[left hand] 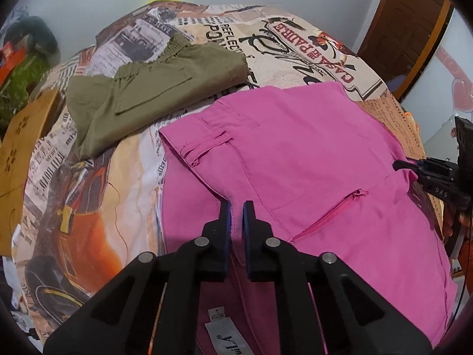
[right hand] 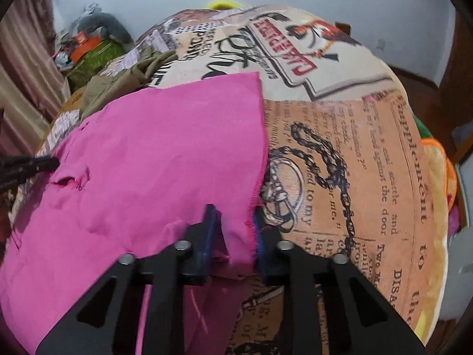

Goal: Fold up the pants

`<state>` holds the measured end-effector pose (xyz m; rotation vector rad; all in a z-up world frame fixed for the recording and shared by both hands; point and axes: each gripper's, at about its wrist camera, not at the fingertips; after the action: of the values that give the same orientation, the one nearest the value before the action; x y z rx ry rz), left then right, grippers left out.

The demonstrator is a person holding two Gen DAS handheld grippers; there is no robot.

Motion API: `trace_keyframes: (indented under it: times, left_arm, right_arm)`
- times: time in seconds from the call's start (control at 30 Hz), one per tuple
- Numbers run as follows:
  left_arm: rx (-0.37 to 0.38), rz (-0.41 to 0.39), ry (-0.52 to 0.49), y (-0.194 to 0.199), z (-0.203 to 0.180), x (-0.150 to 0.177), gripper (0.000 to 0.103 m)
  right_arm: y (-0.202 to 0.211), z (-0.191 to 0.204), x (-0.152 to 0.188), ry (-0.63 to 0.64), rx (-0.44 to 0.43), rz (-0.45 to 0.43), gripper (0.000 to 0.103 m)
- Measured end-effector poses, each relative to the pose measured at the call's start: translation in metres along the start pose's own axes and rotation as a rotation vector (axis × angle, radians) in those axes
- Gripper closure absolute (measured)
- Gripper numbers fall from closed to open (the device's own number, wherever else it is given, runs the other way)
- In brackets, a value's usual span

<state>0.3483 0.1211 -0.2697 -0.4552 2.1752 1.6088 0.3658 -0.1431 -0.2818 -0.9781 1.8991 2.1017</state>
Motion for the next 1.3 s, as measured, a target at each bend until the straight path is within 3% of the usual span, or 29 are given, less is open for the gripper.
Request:
trace_keyframes:
  times: [0.13, 0.37, 0.57, 0.73, 0.77, 0.83, 0.9, 1.03, 1.1, 1.3]
  left_arm:
    - [-0.066, 0.0, -0.05, 0.002, -0.005, -0.005, 0.097]
    - [-0.169, 0.063, -0.125, -0.009, -0.004, -0.003, 0.096]
    - [-0.13, 0.06, -0.052, -0.011, 0.009, 0.0, 0.094]
    - [-0.137, 0.056, -0.033, 0.009, 0.011, 0.0, 0.092]
    - [-0.15, 0.038, -0.027, 0.017, 0.014, -0.001, 0.09]
    - [-0.157, 0.016, -0.011, 0.026, 0.02, -0.004, 0.077]
    - [-0.167, -0.029, 0.01, 0.038, 0.028, -0.01, 0.057]
    - [-0.179, -0.077, 0.018, 0.051, 0.037, -0.026, 0.054]
    - [-0.179, -0.093, 0.024, 0.052, 0.041, -0.037, 0.053]
    - [-0.178, -0.098, 0.035, 0.04, 0.048, -0.063, 0.049]
  right_arm:
    - [-0.002, 0.008, 0.0, 0.05, 0.041, -0.01, 0.092]
    - [-0.007, 0.006, 0.0, 0.049, 0.038, 0.017, 0.092]
    - [-0.009, 0.008, -0.002, 0.047, 0.05, 0.041, 0.092]
    - [0.001, 0.0, -0.003, 0.013, 0.071, 0.076, 0.079]
    - [0.004, -0.002, -0.003, 0.001, 0.067, 0.081, 0.078]
    - [0.014, -0.007, -0.003, -0.021, 0.059, 0.078, 0.076]
    - [0.023, -0.008, -0.006, -0.029, 0.065, 0.063, 0.072]
    - [0.046, -0.008, -0.024, -0.004, 0.088, -0.009, 0.066]
    - [0.053, -0.007, -0.036, 0.004, 0.098, -0.054, 0.054]
    - [0.046, -0.01, -0.073, -0.016, 0.087, -0.115, 0.052]
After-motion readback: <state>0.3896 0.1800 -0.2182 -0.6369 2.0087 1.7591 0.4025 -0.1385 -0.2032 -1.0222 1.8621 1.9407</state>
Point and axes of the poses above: each gripper's, at about its wrist camera, not at the fingertips, and y roughly against the way its jaws point, z to its left, x to its underside, and after that the axes turned 12 degrees about x, right-handed
